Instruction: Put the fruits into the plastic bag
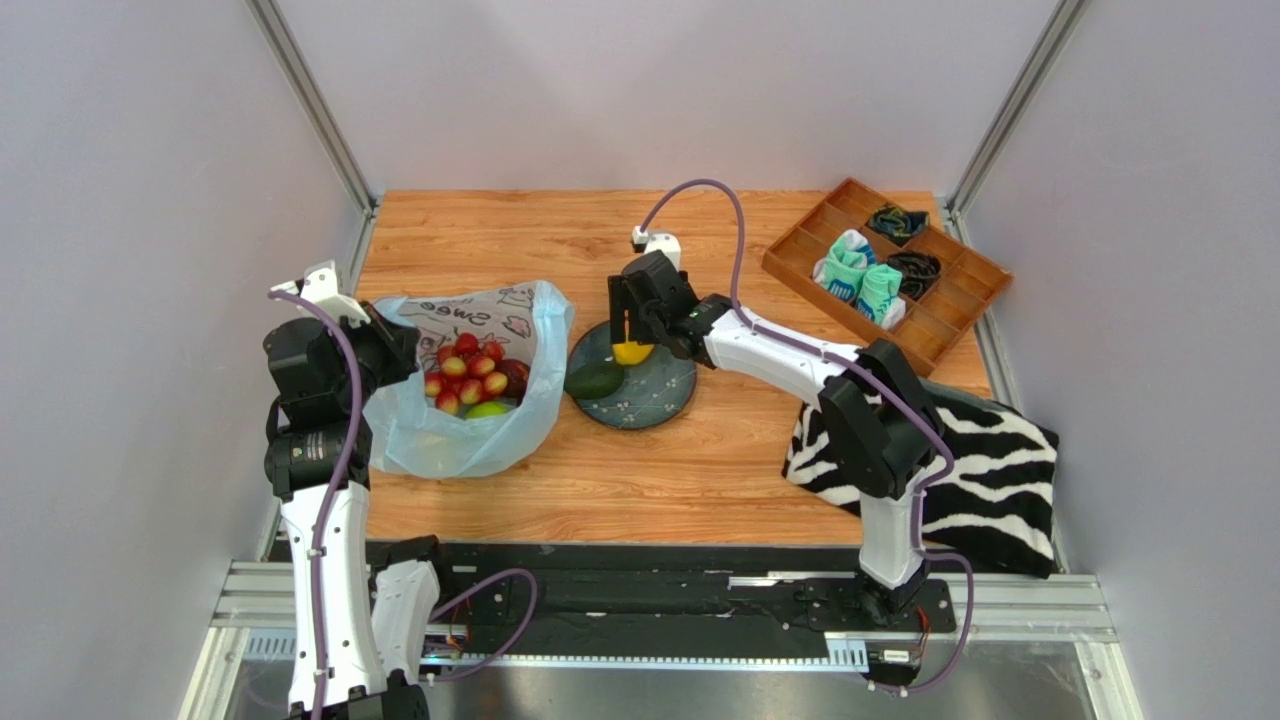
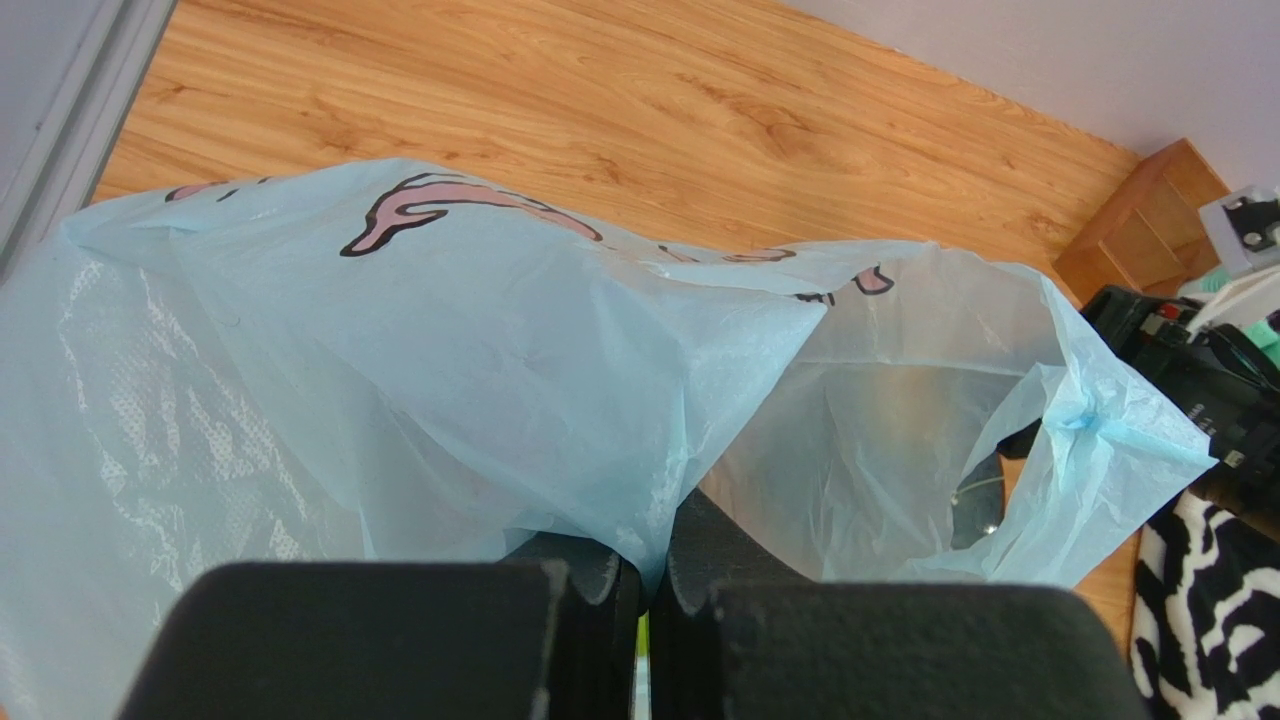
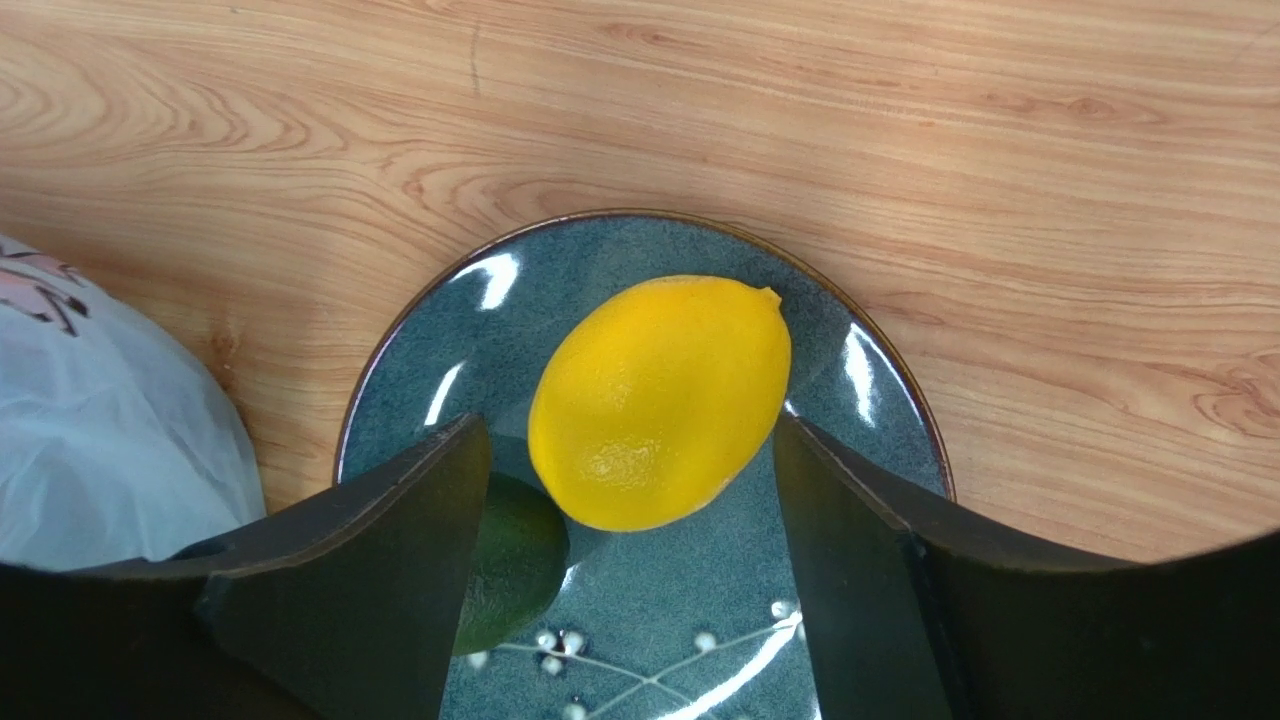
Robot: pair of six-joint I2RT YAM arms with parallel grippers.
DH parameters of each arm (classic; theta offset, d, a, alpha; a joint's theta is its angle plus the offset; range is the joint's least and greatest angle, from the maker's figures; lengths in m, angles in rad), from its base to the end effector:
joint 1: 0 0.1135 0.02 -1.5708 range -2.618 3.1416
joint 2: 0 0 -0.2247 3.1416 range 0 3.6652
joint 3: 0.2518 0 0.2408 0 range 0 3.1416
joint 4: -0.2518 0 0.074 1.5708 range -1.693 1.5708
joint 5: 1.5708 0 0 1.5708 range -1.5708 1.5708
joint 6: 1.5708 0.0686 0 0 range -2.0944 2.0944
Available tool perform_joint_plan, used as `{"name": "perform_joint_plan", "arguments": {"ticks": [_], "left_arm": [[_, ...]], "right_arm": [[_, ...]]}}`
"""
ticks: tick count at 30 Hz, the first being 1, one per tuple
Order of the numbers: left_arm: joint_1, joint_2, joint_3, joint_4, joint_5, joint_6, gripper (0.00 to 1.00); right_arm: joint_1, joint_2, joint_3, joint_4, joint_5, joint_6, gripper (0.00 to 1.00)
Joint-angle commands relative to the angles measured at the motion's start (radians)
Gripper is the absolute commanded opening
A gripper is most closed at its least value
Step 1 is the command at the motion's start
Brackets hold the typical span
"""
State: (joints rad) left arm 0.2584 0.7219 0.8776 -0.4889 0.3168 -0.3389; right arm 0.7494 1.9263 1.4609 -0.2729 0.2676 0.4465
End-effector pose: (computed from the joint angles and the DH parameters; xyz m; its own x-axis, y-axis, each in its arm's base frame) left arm 0.2027 0.0315 0.3119 -0.3121 -0.4092 -0.8574 -0.0657 0.9096 -0.4103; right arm 0.3324 0.2845 0.1788 -0.6663 -0.0511 -0.7440 -0.2506 0.9550 0.1589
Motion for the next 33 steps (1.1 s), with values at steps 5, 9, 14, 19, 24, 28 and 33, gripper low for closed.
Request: {"name": "perform_joint_plan", "arguments": {"ticks": [5, 9, 14, 19, 24, 28, 33], "left_arm": [[0.008, -0.004, -0.006, 0.032, 0.024, -0.012, 0.00], [0.010, -0.003, -0.006, 0.032, 0.025, -0.012, 0.00], [0.008, -0.004, -0.006, 0.032, 0.027, -0.012, 0.00], [0.008, -0.004, -0.008, 0.033, 0.028, -0.012, 0.00], [0.008, -0.004, -0.008, 0.032, 0.028, -0.012, 0.00], [0.010, -0.003, -0.008, 0.033, 0.030, -0.014, 0.00], [0.008, -0.002, -0.008, 0.033, 0.033, -0.014, 0.00]], "right_arm": [[-0.016, 0.080, 0.098, -0.031, 0.031, 0.101, 0.80], [-0.015, 0.117, 0.125, -0.071, 0.053, 0.129, 0.81], [-0.015, 0.126, 0.104, -0.083, 0.071, 0.187, 0.82], [-0.016, 0.143, 0.093, -0.069, 0.070, 0.208, 0.82], [-0.015, 0.166, 0.108, -0.068, 0.056, 0.208, 0.79], [-0.016, 0.175, 0.101, -0.066, 0.053, 0.215, 0.77], [-0.018, 0.163, 0.092, -0.057, 0.047, 0.216, 0.68]]}}
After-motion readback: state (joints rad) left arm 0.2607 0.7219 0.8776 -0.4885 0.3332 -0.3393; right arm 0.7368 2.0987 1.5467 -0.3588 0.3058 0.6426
